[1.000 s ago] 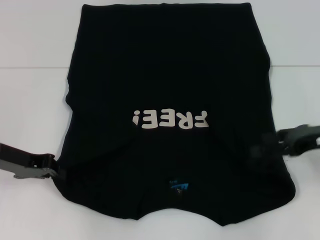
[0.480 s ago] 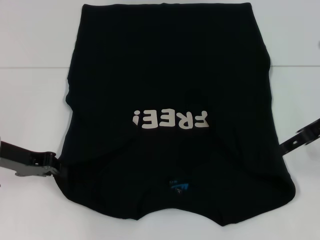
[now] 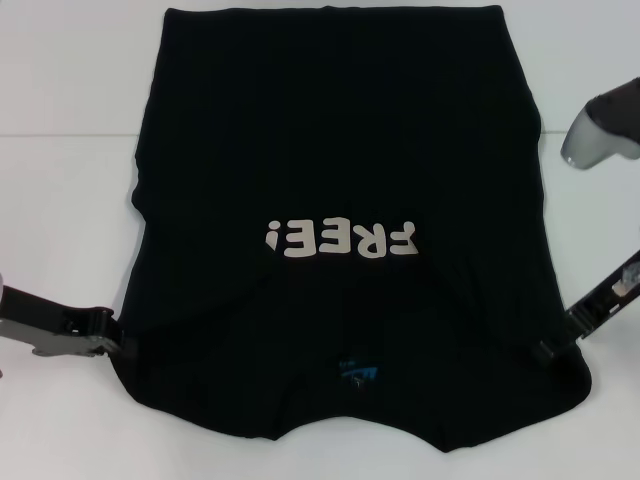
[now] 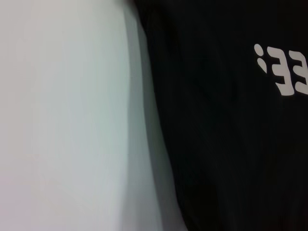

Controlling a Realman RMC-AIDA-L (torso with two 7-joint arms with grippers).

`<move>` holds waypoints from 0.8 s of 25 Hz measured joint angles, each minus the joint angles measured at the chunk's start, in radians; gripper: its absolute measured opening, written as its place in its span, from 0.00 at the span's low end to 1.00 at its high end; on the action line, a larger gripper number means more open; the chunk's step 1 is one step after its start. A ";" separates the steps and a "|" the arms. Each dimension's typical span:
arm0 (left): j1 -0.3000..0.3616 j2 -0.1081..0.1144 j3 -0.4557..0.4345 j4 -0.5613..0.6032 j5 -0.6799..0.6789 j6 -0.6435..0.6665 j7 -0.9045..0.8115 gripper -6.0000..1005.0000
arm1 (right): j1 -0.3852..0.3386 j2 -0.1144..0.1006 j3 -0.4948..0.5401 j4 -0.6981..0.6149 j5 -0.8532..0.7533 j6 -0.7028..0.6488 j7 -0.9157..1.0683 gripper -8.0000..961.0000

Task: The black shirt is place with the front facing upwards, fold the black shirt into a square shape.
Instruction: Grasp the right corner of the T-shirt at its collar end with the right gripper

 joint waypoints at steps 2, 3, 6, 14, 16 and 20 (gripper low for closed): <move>-0.001 0.000 0.000 0.000 0.000 0.006 0.002 0.05 | 0.001 0.008 -0.002 0.008 -0.020 0.011 0.001 0.79; -0.002 0.000 0.000 0.000 0.000 0.007 0.002 0.05 | 0.003 0.011 -0.002 0.013 -0.026 0.015 0.001 0.79; -0.002 0.000 0.000 0.000 0.000 0.010 0.003 0.05 | 0.007 0.017 -0.010 0.027 -0.034 0.031 0.001 0.77; -0.002 0.000 -0.002 -0.001 -0.013 0.010 0.017 0.05 | 0.003 0.028 -0.075 0.067 -0.036 0.100 0.037 0.71; -0.001 0.004 -0.003 -0.009 -0.027 0.010 0.022 0.05 | 0.000 0.029 -0.079 0.068 -0.035 0.104 0.042 0.63; -0.001 0.013 -0.015 -0.030 -0.037 0.010 0.033 0.05 | -0.001 0.029 -0.080 0.067 -0.035 0.101 0.049 0.47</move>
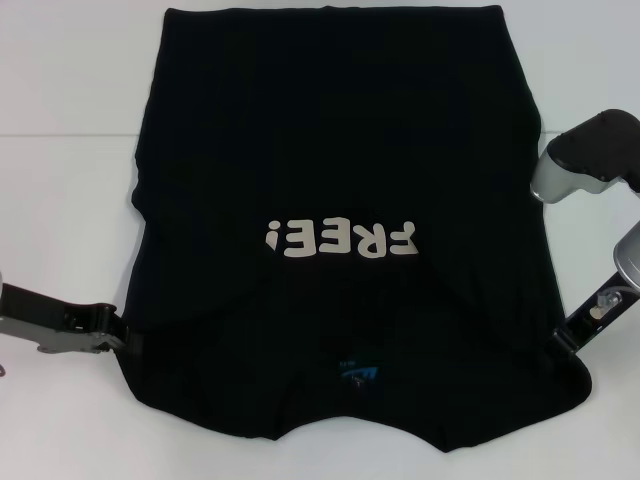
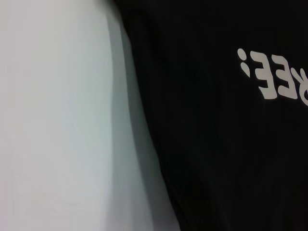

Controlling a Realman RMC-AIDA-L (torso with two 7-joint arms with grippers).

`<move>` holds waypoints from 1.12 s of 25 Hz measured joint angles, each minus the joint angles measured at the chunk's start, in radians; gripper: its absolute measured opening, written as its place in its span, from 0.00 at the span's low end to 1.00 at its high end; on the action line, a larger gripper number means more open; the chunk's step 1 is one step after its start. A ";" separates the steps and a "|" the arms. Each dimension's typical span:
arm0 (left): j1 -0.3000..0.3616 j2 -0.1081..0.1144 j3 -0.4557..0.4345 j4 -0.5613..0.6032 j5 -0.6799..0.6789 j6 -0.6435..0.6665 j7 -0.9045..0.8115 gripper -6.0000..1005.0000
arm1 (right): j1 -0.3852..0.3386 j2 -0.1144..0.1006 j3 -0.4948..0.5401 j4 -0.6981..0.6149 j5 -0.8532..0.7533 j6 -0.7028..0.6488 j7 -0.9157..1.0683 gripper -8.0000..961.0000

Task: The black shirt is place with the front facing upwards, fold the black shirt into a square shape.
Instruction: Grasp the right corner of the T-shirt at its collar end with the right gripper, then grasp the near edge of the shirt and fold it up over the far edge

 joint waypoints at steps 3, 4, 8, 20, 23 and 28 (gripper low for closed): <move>0.000 0.001 -0.008 -0.004 0.000 0.000 0.005 0.05 | 0.000 -0.004 0.003 -0.006 0.000 -0.008 0.003 0.34; 0.000 0.001 -0.010 -0.005 -0.001 0.000 0.008 0.05 | 0.000 -0.005 0.003 -0.007 0.000 -0.011 0.003 0.30; 0.000 0.001 -0.019 -0.007 -0.001 0.008 0.017 0.05 | -0.001 -0.007 0.003 -0.011 -0.001 -0.015 0.003 0.21; 0.018 0.025 -0.154 -0.061 -0.026 0.151 0.117 0.05 | -0.105 -0.039 0.209 -0.125 0.051 -0.141 -0.055 0.05; 0.020 0.050 -0.172 -0.119 -0.025 0.211 0.157 0.05 | -0.152 -0.069 0.274 -0.120 0.086 -0.191 -0.100 0.05; 0.030 0.078 -0.158 -0.196 -0.014 0.367 0.219 0.05 | -0.215 -0.102 0.322 -0.087 0.099 -0.292 -0.212 0.05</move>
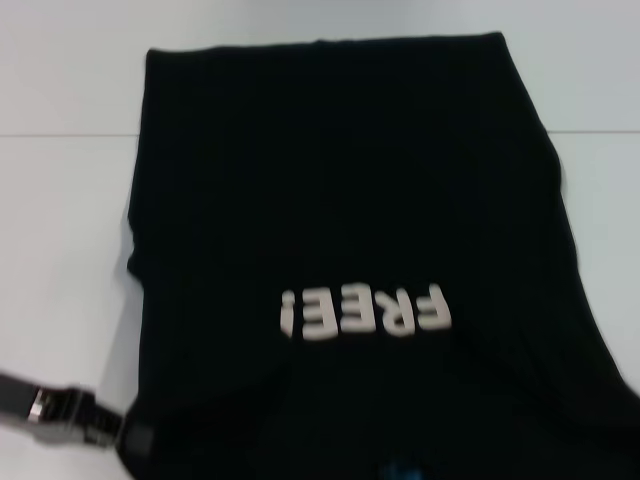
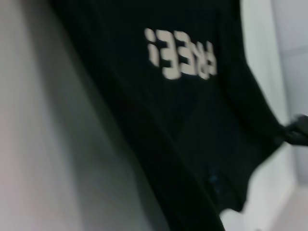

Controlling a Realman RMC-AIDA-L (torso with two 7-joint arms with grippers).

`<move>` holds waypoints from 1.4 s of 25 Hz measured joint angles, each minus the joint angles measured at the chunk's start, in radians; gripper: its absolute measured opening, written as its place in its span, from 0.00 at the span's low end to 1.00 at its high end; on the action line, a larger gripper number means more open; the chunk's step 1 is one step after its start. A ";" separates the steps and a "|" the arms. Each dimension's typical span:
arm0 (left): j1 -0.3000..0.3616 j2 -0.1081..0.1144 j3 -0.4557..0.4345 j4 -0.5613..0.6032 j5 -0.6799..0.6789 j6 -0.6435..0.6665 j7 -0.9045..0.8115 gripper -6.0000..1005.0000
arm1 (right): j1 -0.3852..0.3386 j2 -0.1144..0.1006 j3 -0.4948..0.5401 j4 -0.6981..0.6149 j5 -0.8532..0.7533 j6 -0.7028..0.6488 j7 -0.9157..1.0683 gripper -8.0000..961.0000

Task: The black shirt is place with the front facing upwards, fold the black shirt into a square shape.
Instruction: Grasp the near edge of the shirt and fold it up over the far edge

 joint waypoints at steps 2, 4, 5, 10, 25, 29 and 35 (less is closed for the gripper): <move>0.012 -0.001 0.004 -0.002 0.014 0.063 0.017 0.05 | -0.022 -0.010 0.003 0.023 -0.005 -0.045 -0.051 0.05; 0.023 -0.006 0.012 -0.002 0.035 0.108 0.033 0.05 | -0.038 -0.018 -0.001 0.048 -0.008 -0.072 -0.091 0.04; 0.025 -0.007 0.019 -0.003 0.041 0.118 0.039 0.05 | -0.040 -0.021 0.000 0.059 -0.009 -0.077 -0.104 0.04; 0.002 -0.004 -0.009 -0.001 0.037 0.099 0.040 0.05 | 0.004 -0.049 0.073 0.147 0.022 -0.028 -0.112 0.04; -0.038 -0.006 -0.357 -0.008 -0.192 -0.411 -0.012 0.05 | 0.086 -0.117 0.331 0.433 0.450 0.508 -0.054 0.05; -0.041 -0.046 -0.358 -0.009 -0.252 -0.500 0.046 0.05 | 0.089 -0.065 0.328 0.433 0.546 0.600 -0.131 0.05; -0.043 -0.083 -0.357 -0.008 -0.352 -0.604 0.118 0.05 | 0.095 -0.029 0.329 0.425 0.700 0.677 -0.249 0.04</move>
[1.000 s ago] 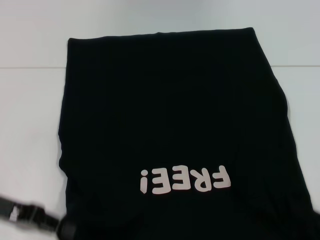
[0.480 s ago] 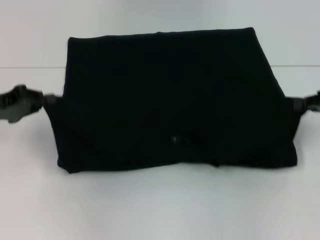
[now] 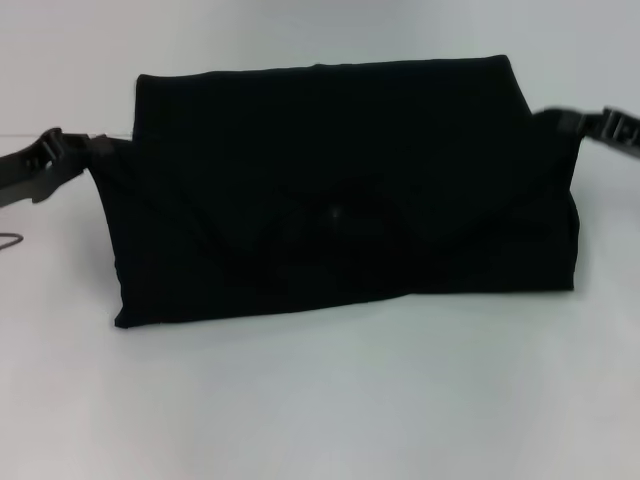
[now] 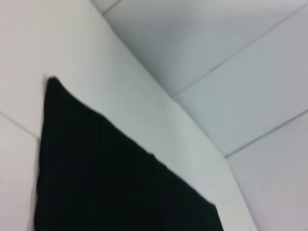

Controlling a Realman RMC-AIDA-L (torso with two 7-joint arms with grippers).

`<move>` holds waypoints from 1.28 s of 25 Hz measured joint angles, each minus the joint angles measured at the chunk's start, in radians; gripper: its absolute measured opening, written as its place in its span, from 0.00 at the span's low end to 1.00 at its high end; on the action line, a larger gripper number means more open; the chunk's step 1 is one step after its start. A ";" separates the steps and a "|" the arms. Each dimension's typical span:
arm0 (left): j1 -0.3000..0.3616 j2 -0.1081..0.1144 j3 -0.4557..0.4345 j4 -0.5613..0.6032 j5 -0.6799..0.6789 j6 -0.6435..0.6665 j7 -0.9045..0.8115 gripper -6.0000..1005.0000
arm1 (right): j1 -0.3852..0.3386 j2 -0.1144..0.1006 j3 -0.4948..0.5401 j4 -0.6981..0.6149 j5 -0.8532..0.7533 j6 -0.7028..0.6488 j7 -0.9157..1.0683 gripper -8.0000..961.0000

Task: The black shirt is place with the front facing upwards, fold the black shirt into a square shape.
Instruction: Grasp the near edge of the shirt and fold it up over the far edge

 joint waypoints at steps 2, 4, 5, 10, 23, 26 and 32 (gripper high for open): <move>0.000 0.000 0.000 0.001 -0.016 -0.012 0.007 0.05 | -0.005 0.000 0.002 0.000 0.047 0.008 -0.029 0.04; -0.001 -0.001 0.001 0.002 -0.025 -0.033 0.014 0.05 | -0.012 0.001 0.000 0.003 0.089 0.035 -0.051 0.04; -0.002 -0.003 0.001 0.000 -0.026 -0.045 0.017 0.05 | -0.014 0.001 -0.001 0.006 0.100 0.052 -0.057 0.04; -0.015 -0.030 0.004 -0.013 -0.027 -0.118 0.067 0.05 | -0.008 0.011 -0.046 0.044 0.103 0.167 -0.080 0.07; -0.088 -0.099 0.126 -0.035 -0.028 -0.386 0.141 0.06 | 0.027 0.089 -0.136 0.050 0.106 0.424 -0.151 0.14; -0.101 -0.114 0.141 -0.035 -0.028 -0.438 0.157 0.09 | 0.031 0.103 -0.171 0.051 0.107 0.463 -0.169 0.15; -0.104 -0.113 0.158 -0.041 -0.025 -0.453 0.153 0.20 | 0.013 0.112 -0.165 0.043 0.145 0.468 -0.201 0.19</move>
